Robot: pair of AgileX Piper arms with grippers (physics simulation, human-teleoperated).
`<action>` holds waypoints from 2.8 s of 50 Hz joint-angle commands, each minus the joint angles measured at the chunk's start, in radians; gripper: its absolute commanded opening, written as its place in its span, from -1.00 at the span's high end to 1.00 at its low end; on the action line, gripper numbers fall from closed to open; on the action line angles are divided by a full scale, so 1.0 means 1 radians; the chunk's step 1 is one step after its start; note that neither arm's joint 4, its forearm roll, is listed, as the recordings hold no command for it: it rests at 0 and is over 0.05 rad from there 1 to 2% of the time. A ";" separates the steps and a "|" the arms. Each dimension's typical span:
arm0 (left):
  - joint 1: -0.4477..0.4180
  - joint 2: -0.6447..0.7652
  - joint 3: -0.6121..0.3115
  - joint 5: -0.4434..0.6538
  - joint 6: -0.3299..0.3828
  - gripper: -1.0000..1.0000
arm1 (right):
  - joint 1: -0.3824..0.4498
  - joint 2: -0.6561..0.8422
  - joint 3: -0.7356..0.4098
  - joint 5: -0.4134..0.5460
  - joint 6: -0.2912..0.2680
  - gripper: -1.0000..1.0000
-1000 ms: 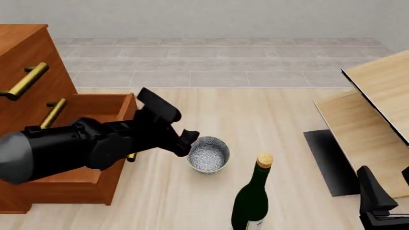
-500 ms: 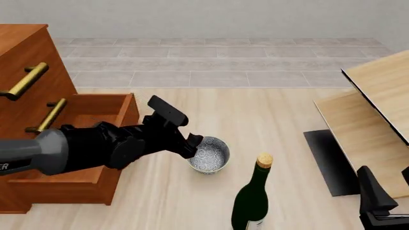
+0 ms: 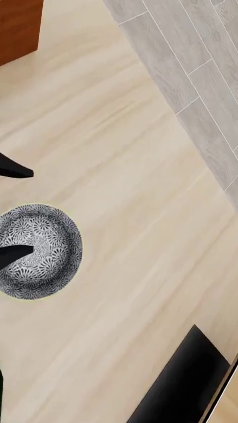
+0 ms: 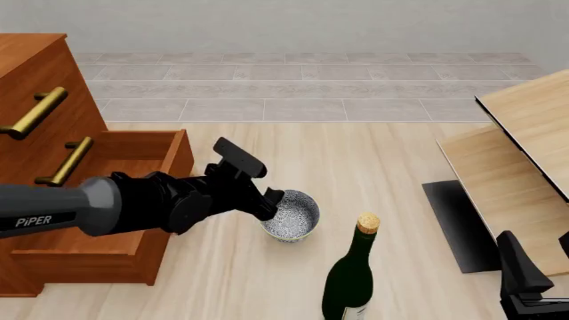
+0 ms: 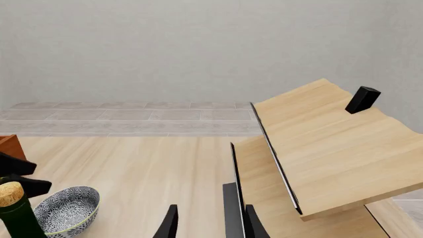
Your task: Put the bowl on top of the cabinet.
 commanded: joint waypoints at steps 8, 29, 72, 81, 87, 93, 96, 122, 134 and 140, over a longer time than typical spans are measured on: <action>0.007 0.056 -0.009 -0.029 0.007 -1.00 | 0.000 0.000 0.000 0.000 0.000 -1.00; 0.012 0.124 -0.031 -0.051 0.021 -1.00 | 0.000 0.000 0.000 0.000 0.000 -1.00; 0.015 0.204 -0.063 -0.073 0.030 -1.00 | 0.000 0.000 0.000 0.000 0.000 -1.00; 0.023 0.225 -0.072 -0.079 0.033 -1.00 | 0.000 0.000 0.000 0.000 0.000 -1.00; 0.021 0.237 -0.075 -0.086 0.033 -1.00 | 0.000 0.000 0.000 0.000 0.000 -1.00; 0.023 0.244 -0.078 -0.090 0.036 -1.00 | 0.000 0.000 0.000 0.000 0.000 -1.00; 0.022 0.249 -0.080 -0.091 0.037 -1.00 | 0.000 0.000 0.000 0.000 0.000 -1.00; 0.023 0.279 -0.091 -0.098 0.044 -1.00 | 0.000 0.000 0.000 0.000 0.000 -1.00; 0.022 0.300 -0.104 -0.102 0.047 -1.00 | 0.000 0.000 0.000 0.000 0.000 -1.00; 0.021 0.305 -0.106 -0.101 0.048 -1.00 | 0.000 0.000 0.000 0.000 0.000 -1.00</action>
